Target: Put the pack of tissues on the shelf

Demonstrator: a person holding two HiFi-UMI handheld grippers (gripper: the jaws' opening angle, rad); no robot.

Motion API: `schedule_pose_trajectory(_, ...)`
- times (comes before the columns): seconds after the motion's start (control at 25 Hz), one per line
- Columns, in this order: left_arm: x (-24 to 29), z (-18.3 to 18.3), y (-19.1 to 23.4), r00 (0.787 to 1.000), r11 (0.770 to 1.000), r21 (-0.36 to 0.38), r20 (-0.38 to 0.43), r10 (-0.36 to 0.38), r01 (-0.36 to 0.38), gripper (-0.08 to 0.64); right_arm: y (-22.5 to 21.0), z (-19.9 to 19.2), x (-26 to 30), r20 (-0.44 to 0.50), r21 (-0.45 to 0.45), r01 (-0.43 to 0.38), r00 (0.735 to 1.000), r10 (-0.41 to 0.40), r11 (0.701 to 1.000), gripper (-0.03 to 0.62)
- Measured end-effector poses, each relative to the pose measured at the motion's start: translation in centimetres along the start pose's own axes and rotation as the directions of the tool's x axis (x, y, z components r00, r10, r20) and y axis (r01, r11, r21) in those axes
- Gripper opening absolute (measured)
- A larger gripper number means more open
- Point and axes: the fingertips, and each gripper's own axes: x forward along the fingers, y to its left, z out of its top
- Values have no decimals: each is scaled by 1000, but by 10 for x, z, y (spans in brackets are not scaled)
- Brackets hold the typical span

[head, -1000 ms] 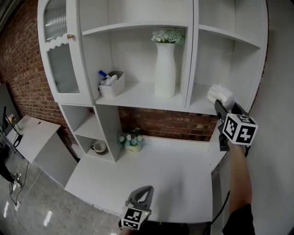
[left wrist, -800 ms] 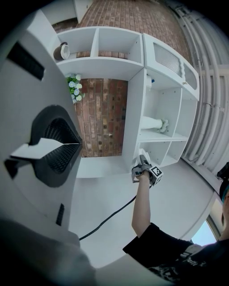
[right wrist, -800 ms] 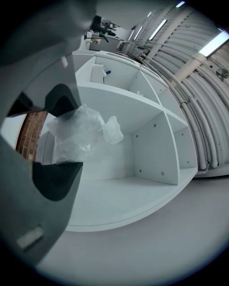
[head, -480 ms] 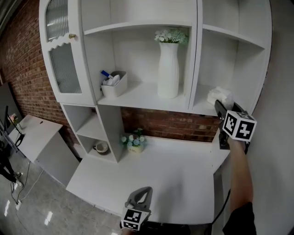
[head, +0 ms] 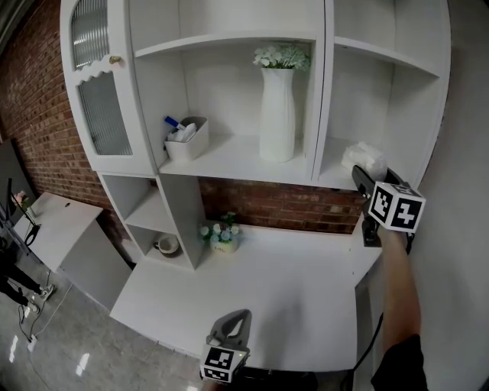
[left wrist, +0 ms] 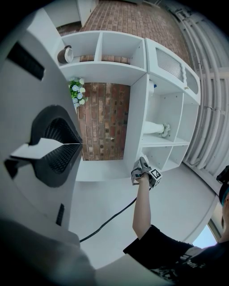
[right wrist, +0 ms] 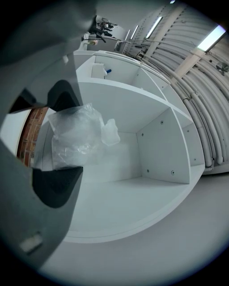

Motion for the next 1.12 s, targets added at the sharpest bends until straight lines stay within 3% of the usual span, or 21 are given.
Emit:
schedule_pose_trajectory(0.44,-1,2,-2,1000,1000,1,6,-9,9,12,0,3,-11,46,14,-27,999,26,1000,458)
schedule_pose_trajectory(1.12,-14,11,-7,999,1000,6,34,-21,21,12,24,8,-80,96,-3,-129,987,129,992,465)
